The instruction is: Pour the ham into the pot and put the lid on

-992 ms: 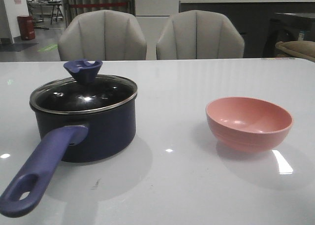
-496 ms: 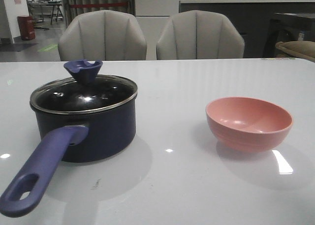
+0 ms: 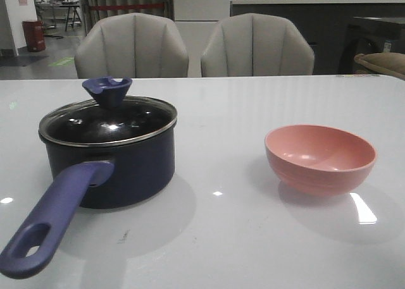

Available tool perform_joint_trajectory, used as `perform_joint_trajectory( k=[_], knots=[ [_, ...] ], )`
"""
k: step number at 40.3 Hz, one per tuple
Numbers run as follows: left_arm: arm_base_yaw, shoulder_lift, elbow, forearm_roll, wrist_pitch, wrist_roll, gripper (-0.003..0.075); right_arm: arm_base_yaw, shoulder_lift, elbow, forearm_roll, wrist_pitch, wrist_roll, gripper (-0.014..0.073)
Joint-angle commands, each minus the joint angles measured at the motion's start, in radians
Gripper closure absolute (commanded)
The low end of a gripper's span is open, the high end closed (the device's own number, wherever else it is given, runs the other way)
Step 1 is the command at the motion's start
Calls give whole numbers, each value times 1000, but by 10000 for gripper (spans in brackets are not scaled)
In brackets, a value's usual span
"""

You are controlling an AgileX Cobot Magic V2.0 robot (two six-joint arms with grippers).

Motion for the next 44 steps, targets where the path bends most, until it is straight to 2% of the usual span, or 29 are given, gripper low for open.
perform_joint_trajectory(
  k=[1,2,5,26,32,44],
  knots=[
    [-9,-16,-12,-13,-100,0,570,0,4,-28,5,-75,-1,445],
    [-9,-16,-11,-13,-98,0,622,0,4,-28,5,-75,-1,445],
    [-9,-16,-11,-15,-84,0,590,0,4,-28,5,-75,-1,445],
    [-9,-16,-7,-15,-91,0,607,0,4,-28,5,-75,-1,445],
    [31,-16,66,47,-247,0,607,0,4,-28,5,-75,-1,445],
    [301,-16,295,26,-541,0,607,0,4,-28,5,-75,-1,445]
  ],
)
